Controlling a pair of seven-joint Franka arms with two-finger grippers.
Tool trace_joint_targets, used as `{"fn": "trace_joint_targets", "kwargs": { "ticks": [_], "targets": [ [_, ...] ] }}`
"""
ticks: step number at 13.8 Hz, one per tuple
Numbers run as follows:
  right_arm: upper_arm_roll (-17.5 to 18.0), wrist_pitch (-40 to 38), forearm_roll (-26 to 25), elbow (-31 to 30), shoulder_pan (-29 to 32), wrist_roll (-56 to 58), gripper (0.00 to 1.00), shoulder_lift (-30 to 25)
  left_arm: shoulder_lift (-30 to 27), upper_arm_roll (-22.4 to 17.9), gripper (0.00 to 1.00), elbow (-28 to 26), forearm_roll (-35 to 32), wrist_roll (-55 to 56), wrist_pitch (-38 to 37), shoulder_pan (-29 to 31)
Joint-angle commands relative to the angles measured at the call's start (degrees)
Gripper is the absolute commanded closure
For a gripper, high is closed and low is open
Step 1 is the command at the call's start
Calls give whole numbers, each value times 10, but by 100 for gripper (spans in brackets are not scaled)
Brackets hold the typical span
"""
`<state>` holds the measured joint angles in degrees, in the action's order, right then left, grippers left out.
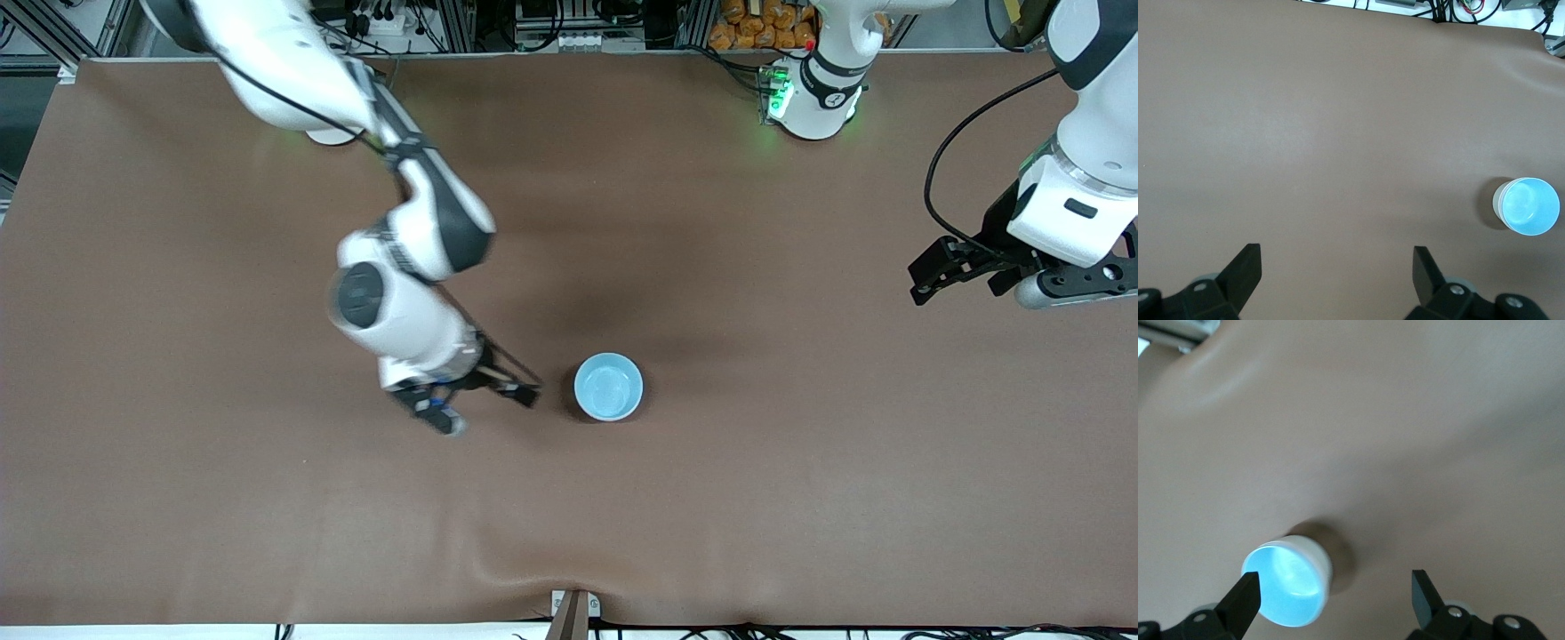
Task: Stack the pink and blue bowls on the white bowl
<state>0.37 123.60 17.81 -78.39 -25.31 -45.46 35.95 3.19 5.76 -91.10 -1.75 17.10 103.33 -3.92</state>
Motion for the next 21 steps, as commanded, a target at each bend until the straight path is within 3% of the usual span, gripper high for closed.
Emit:
{"fn": "trace_joint_targets", "kwargs": {
  "ticks": [1, 7, 8, 10, 12, 16, 21],
  "targets": [
    [3, -36, -12, -98, 61, 113, 0, -99, 1, -1, 0, 4, 10, 0, 3, 1],
    [3, -134, -20, -214, 220, 349, 0, -253, 0, -1, 0, 2, 10, 0, 2, -1],
    [3, -167, -35, -214, 235, 371, 0, -273, 0, -1, 0, 2, 10, 0, 1, -1],
    [6, -208, -114, -214, 236, 376, 0, -318, 0, -1, 0, 2, 10, 0, 1, -2],
    [7, -249, -136, -211, 244, 394, 0, -356, 1, -1, 0, 2, 10, 0, 1, -3],
    [6, -332, -139, -177, 286, 485, 0, -381, 1, -1, 0, 3, 10, 0, 1, -2],
    [7, -437, -172, -112, 286, 480, 0, -381, 0, -1, 0, 2, 10, 0, 1, -2]
  ]
}}
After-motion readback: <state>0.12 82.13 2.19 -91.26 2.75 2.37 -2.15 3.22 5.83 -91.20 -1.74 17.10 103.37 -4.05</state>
